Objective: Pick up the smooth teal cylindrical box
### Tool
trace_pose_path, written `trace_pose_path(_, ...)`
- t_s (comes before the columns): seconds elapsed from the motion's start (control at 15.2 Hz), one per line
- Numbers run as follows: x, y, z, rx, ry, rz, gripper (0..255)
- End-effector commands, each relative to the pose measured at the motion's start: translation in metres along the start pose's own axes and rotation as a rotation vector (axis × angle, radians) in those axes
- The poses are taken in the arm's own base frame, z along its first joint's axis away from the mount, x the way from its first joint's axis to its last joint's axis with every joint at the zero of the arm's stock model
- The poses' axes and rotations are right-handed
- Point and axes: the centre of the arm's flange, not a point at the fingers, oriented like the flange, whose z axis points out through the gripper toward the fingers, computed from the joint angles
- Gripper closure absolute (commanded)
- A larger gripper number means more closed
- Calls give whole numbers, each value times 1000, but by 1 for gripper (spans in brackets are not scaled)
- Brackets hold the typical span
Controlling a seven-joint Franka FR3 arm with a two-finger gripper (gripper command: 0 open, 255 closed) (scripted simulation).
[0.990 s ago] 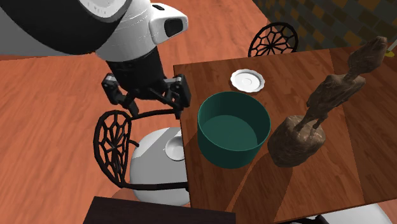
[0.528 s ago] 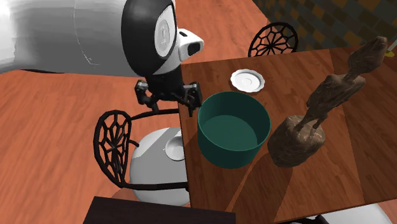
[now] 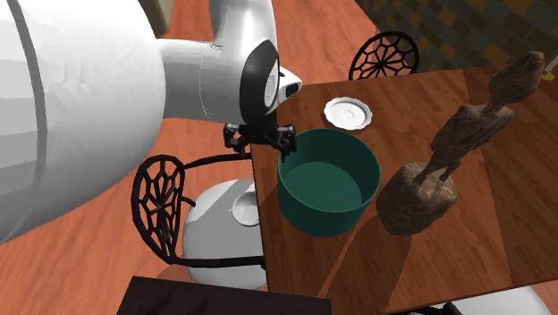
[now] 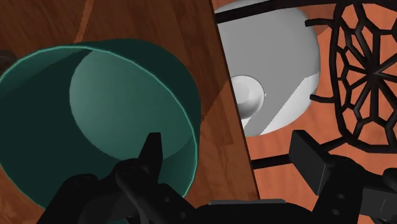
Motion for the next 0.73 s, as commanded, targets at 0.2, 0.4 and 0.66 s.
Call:
trace_pose_path(0.2, 42, 10, 51, 7, 2, 6, 0)
trace_pose_path(0.4, 67, 17, 81, 11, 3, 10, 0)
trace_pose_path(0.66, 98, 25, 119, 16, 4, 15, 0)
